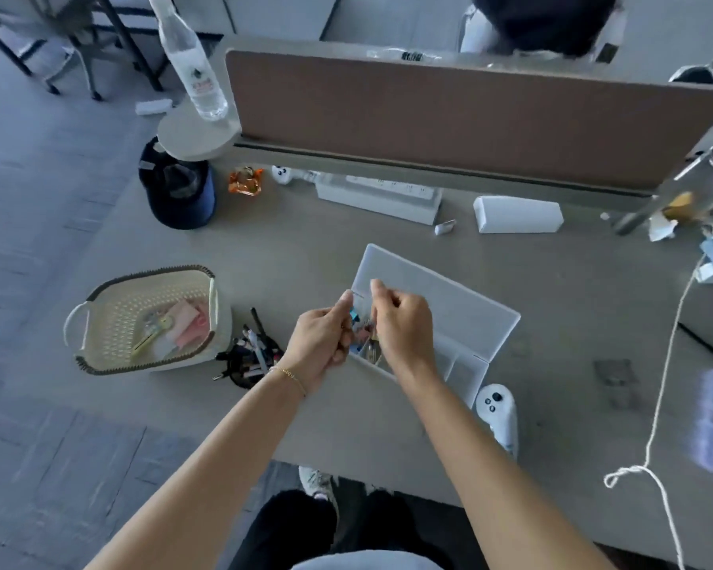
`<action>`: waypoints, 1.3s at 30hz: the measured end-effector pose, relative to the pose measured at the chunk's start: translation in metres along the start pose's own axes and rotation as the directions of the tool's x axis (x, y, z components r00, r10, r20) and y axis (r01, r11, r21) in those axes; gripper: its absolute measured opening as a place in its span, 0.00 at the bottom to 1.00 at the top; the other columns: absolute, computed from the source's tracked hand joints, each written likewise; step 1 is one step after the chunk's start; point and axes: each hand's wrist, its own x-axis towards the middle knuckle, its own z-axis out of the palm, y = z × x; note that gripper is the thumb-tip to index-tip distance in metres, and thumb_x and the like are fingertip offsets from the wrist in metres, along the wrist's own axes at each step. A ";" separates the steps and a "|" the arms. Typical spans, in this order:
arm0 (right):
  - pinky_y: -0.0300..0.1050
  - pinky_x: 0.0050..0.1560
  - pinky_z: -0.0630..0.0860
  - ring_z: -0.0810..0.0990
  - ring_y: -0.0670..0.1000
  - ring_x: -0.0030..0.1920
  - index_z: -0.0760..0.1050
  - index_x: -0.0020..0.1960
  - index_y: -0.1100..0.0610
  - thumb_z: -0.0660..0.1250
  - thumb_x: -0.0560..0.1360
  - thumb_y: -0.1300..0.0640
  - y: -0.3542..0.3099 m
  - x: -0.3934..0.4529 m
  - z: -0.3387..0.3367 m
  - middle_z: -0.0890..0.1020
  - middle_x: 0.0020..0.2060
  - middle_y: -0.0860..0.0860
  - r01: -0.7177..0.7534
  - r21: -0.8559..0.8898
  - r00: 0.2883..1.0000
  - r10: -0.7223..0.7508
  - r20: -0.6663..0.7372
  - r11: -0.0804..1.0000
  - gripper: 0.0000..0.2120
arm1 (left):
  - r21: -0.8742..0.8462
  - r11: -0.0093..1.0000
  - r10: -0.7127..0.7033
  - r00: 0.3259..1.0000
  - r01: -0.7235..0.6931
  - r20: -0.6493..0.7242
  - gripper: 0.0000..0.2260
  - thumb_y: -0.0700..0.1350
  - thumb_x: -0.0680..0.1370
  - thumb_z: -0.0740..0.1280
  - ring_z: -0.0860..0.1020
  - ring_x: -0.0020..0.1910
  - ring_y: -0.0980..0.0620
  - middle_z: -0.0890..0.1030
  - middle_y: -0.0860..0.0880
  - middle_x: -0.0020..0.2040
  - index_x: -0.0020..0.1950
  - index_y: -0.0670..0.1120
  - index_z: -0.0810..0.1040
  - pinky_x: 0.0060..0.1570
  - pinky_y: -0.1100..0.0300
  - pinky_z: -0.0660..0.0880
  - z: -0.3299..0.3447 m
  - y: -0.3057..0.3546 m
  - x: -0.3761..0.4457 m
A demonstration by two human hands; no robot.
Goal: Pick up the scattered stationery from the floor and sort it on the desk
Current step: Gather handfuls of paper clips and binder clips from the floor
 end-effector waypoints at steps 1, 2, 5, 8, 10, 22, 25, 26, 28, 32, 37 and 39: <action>0.44 0.28 0.69 0.70 0.51 0.22 0.66 0.27 0.61 0.61 0.80 0.50 0.006 0.002 -0.006 0.68 0.20 0.52 -0.085 0.058 0.996 0.085 -0.006 0.995 0.25 | 0.004 0.999 -0.040 0.999 0.040 0.021 0.21 0.56 0.81 0.64 0.60 0.21 0.55 0.70 0.52 0.24 0.32 0.47 0.68 0.24 0.64 0.56 0.006 -0.004 0.005; 0.42 0.25 0.65 0.67 0.50 0.20 0.65 0.28 0.60 0.61 0.80 0.52 0.012 0.004 -0.011 0.66 0.20 0.51 -0.170 0.131 0.985 0.172 -0.004 0.977 0.24 | -0.001 0.996 -0.084 0.996 0.084 0.037 0.21 0.56 0.81 0.64 0.60 0.21 0.55 0.68 0.52 0.24 0.32 0.48 0.68 0.23 0.65 0.55 0.011 -0.009 0.009; 0.38 0.23 0.56 0.59 0.48 0.20 0.63 0.29 0.57 0.61 0.79 0.56 0.036 0.012 -0.024 0.63 0.22 0.51 -0.432 0.353 0.897 0.435 0.074 0.830 0.20 | -0.021 0.974 -0.226 0.972 0.227 0.066 0.18 0.52 0.82 0.64 0.59 0.19 0.56 0.67 0.51 0.24 0.33 0.48 0.68 0.21 0.68 0.53 0.023 -0.022 0.023; 0.35 0.21 0.53 0.59 0.47 0.19 0.65 0.33 0.55 0.59 0.80 0.56 0.060 0.020 -0.030 0.66 0.22 0.50 -0.646 0.537 0.732 0.640 0.233 0.543 0.17 | -0.068 0.939 -0.331 0.941 0.336 0.072 0.13 0.47 0.82 0.63 0.61 0.18 0.56 0.69 0.50 0.28 0.37 0.48 0.69 0.19 0.70 0.53 0.029 -0.036 0.038; 0.34 0.20 0.59 0.65 0.48 0.21 0.67 0.35 0.56 0.59 0.80 0.58 0.073 0.022 -0.029 0.70 0.24 0.51 -0.698 0.625 0.642 0.691 0.332 0.349 0.15 | -0.115 0.914 -0.382 0.921 0.389 0.080 0.12 0.45 0.81 0.63 0.63 0.18 0.56 0.70 0.49 0.30 0.38 0.47 0.69 0.18 0.70 0.52 0.030 -0.044 0.043; 0.53 0.56 0.79 0.80 0.58 0.42 0.77 0.44 0.65 0.57 0.80 0.66 0.101 0.018 -0.008 0.80 0.39 0.60 -0.734 0.636 0.530 0.784 0.322 0.235 0.12 | -0.098 0.855 -0.503 0.860 0.509 0.081 0.13 0.44 0.82 0.62 0.62 0.20 0.56 0.71 0.47 0.29 0.38 0.46 0.68 0.17 0.70 0.54 0.015 -0.070 0.048; 0.54 0.57 0.78 0.81 0.55 0.45 0.78 0.42 0.63 0.57 0.79 0.67 0.098 0.018 -0.005 0.82 0.40 0.57 -0.725 0.625 0.539 0.803 0.253 0.289 0.13 | -0.100 0.856 -0.501 0.862 0.507 0.074 0.12 0.43 0.81 0.61 0.62 0.20 0.55 0.70 0.47 0.31 0.38 0.45 0.67 0.18 0.70 0.54 0.013 -0.071 0.049; 0.54 0.58 0.78 0.81 0.55 0.47 0.79 0.42 0.62 0.58 0.79 0.68 0.097 0.018 -0.003 0.83 0.42 0.57 -0.723 0.622 0.540 0.808 0.235 0.302 0.13 | -0.101 0.859 -0.497 0.865 0.502 0.073 0.12 0.43 0.81 0.61 0.62 0.20 0.55 0.70 0.47 0.31 0.38 0.45 0.67 0.18 0.70 0.54 0.012 -0.071 0.049; 0.53 0.57 0.79 0.80 0.56 0.51 0.81 0.48 0.63 0.61 0.78 0.67 0.094 0.017 0.000 0.83 0.48 0.58 -0.721 0.618 0.539 0.814 0.214 0.315 0.10 | -0.103 0.863 -0.489 0.869 0.494 0.073 0.12 0.42 0.81 0.61 0.62 0.20 0.55 0.71 0.47 0.31 0.38 0.45 0.68 0.18 0.69 0.54 0.012 -0.071 0.047; 0.52 0.59 0.78 0.77 0.53 0.51 0.79 0.61 0.62 0.65 0.77 0.64 0.085 0.012 0.003 0.79 0.53 0.56 -0.706 0.630 0.538 0.824 0.180 0.323 0.13 | -0.099 0.869 -0.480 0.875 0.484 0.066 0.11 0.41 0.80 0.61 0.63 0.21 0.55 0.71 0.46 0.32 0.38 0.45 0.68 0.18 0.69 0.54 0.012 -0.071 0.046; 0.50 0.62 0.75 0.72 0.54 0.55 0.77 0.57 0.61 0.61 0.79 0.63 0.078 0.012 0.008 0.74 0.55 0.55 -0.707 0.625 0.535 0.829 0.165 0.332 0.10 | -0.091 0.876 -0.469 0.881 0.473 0.063 0.10 0.41 0.80 0.62 0.63 0.23 0.54 0.72 0.46 0.33 0.39 0.44 0.68 0.19 0.69 0.55 0.011 -0.071 0.045; 0.48 0.53 0.74 0.72 0.55 0.51 0.74 0.47 0.58 0.61 0.79 0.62 0.076 0.013 0.010 0.75 0.52 0.56 -0.709 0.626 0.537 0.824 0.181 0.325 0.05 | -0.085 0.879 -0.465 0.883 0.469 0.065 0.10 0.41 0.80 0.62 0.63 0.23 0.54 0.72 0.46 0.33 0.39 0.45 0.68 0.19 0.68 0.55 0.010 -0.070 0.044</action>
